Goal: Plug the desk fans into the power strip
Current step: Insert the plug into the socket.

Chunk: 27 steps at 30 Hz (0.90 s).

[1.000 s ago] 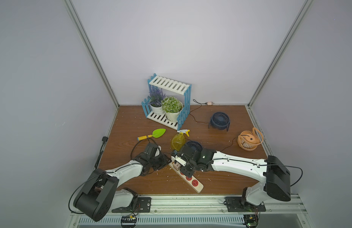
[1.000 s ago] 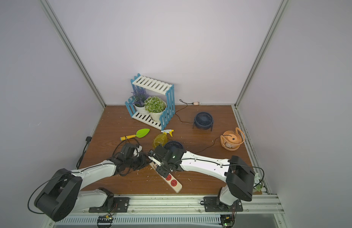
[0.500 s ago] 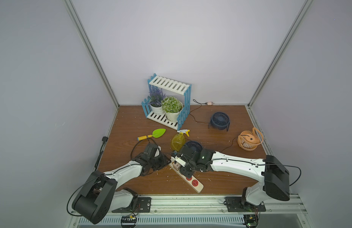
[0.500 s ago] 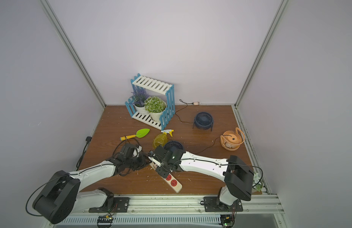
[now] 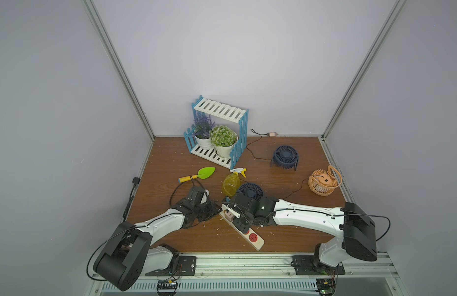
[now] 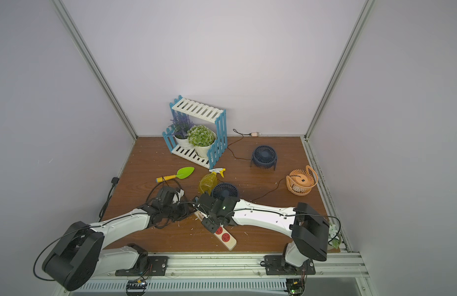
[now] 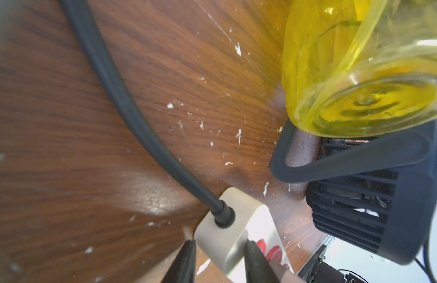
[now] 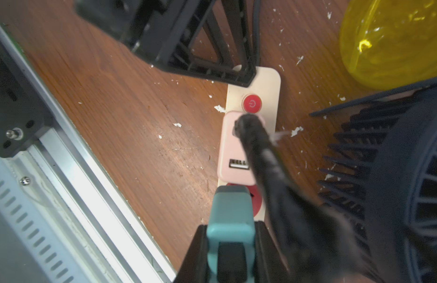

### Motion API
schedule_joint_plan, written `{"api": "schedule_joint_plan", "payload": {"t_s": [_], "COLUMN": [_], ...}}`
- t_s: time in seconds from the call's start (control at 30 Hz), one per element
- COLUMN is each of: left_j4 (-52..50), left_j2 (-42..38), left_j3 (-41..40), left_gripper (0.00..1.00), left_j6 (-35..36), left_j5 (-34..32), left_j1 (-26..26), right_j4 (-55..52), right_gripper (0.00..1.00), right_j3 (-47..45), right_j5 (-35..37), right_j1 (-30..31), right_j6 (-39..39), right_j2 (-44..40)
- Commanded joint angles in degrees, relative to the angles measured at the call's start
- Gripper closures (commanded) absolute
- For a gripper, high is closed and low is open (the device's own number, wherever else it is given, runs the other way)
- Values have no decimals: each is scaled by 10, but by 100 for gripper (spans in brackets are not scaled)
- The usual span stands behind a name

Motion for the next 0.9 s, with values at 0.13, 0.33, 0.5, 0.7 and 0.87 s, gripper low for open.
{"api": "schedule_joint_plan", "payload": {"t_s": [0.13,0.33,0.5,0.7,0.87], "left_j4": [-8,-7,-7,27,-15], "left_j2": [-3,-3,-11,-29,-22], "left_j3": [6,6,2,-16,7], "left_gripper": [64,64,64,64,64], "left_j6": [12,16,11,-4,34], "left_j5": [-2,1,3,5,10], "left_j1": [6,6,6,6,6], "right_j4": [-53,-56,-35,-43,-69], "right_gripper": [100,100,100,100,100], "right_j3": [-14,-57,-109,-94,-111], "right_j5": [29,46,64,69,85], "right_j1": [8,19,32,31,30], "right_j6": [25,48,78,56,59], "right_j2": [67,78,73,120,131]}}
